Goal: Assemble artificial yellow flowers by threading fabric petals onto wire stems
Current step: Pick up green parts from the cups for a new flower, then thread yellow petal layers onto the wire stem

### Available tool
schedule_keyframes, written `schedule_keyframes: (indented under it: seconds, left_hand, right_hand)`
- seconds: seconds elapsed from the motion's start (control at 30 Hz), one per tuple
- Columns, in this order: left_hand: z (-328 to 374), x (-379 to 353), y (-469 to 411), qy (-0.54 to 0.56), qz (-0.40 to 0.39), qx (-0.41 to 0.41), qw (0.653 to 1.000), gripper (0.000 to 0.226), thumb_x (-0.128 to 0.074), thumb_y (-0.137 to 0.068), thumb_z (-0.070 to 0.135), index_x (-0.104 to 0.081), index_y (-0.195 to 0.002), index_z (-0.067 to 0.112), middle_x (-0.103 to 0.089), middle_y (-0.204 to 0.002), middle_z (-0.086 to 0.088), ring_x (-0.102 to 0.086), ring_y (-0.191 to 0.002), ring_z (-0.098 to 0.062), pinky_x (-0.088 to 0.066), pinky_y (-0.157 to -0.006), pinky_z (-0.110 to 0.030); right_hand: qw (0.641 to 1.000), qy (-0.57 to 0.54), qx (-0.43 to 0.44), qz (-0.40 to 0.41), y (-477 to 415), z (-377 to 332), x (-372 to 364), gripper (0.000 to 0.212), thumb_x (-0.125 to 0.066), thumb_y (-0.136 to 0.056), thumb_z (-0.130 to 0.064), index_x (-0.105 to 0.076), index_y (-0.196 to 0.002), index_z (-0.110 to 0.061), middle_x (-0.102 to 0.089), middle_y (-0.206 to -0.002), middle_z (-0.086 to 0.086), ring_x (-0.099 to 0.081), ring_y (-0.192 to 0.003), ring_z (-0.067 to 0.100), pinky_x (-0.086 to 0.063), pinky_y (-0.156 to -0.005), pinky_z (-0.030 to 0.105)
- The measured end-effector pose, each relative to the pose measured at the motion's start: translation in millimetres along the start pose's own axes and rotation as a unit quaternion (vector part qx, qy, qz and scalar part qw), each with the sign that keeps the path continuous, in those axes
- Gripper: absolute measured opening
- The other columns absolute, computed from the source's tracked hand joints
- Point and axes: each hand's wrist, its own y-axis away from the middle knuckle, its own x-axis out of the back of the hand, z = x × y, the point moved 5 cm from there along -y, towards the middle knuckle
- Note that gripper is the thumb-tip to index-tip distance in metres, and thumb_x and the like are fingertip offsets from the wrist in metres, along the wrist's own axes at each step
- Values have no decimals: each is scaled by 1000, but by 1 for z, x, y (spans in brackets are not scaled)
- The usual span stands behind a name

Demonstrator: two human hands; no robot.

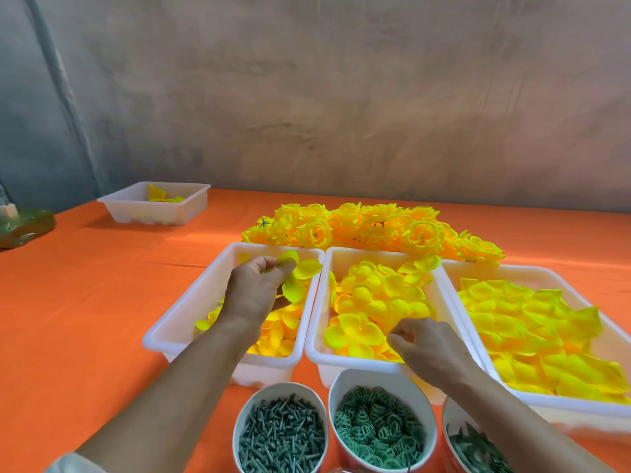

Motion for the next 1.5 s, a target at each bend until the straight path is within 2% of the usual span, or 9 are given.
schedule_keyframes:
  seconds: [0.13,0.33,0.53,0.8,1.03,1.13,1.27,1.4,1.5]
  left_hand:
    - [4,-16,45,-4,-65,9,998,13,-64,-94,23,-66,-86,14,-69,-71,-3,-64,-57,-10,-50,-49,-20]
    - [12,-31,90,2,-109,11,994,15,-64,-94,27,-68,-83,17,-69,-69,1,-63,-58,-8,-50,-51,-19]
    - [17,-33,120,73,-169,86,979,25,-68,-75,43,-76,-85,21,-75,-89,-7,-71,-78,-20,-57,-65,-32]
    - [17,-13,140,23,-146,171,974,77,-59,-52,76,-70,-96,13,-62,-69,-5,-53,-50,-12,-43,-46,-23]
    - [16,-29,163,109,-216,185,953,43,-87,-58,28,-68,-92,11,-72,-80,-12,-69,-66,-21,-60,-74,-41]
    - [15,-31,168,101,-213,171,957,68,-86,-43,10,-63,-106,1,-73,-92,-19,-70,-77,-27,-59,-84,-50]
    - [24,-30,164,102,-180,114,972,54,-79,-55,10,-63,-107,8,-73,-79,-12,-69,-59,-19,-56,-49,-29]
    - [29,-34,168,78,-188,74,976,48,-75,-58,16,-64,-104,12,-73,-75,-7,-69,-58,-18,-54,-49,-26]
    - [33,-39,172,42,-198,47,978,47,-75,-58,18,-65,-103,14,-73,-73,-4,-71,-60,-18,-54,-49,-26]
  right_hand:
    - [987,-161,25,16,9,-24,27,22,-59,-93,-37,-73,-90,-21,-74,-89,1,-66,-86,21,-47,-74,33]
    - [882,-454,16,-127,62,-82,38,40,-69,-72,-55,-69,-92,-20,-75,-81,0,-65,-68,11,-50,-59,24]
    - [839,-531,-2,-116,88,-84,34,5,-67,-88,-9,-66,-83,-11,-62,-57,0,-56,-51,10,-44,-48,19]
    - [902,-377,152,143,117,-73,63,18,-77,-80,-11,-72,-75,-27,-64,-72,1,-55,-59,14,-44,-57,29]
    - [889,-113,335,289,154,-80,71,11,-69,-83,-20,-76,-92,-17,-60,-83,2,-52,-67,8,-41,-56,18]
    - [894,-110,328,286,156,-76,71,24,-70,-79,-8,-74,-100,-18,-63,-91,1,-55,-67,9,-46,-59,22]
    - [919,-183,242,253,151,-66,70,49,-70,-79,4,-66,-110,-33,-66,-91,-8,-61,-72,7,-50,-65,29]
    - [905,-388,136,110,145,-63,67,20,-52,-89,-39,-62,-107,-42,-69,-80,0,-65,-64,20,-53,-59,36]
    - [863,-500,72,8,142,-67,65,36,-55,-78,-65,-66,-101,-39,-71,-80,-4,-68,-68,17,-52,-55,29]
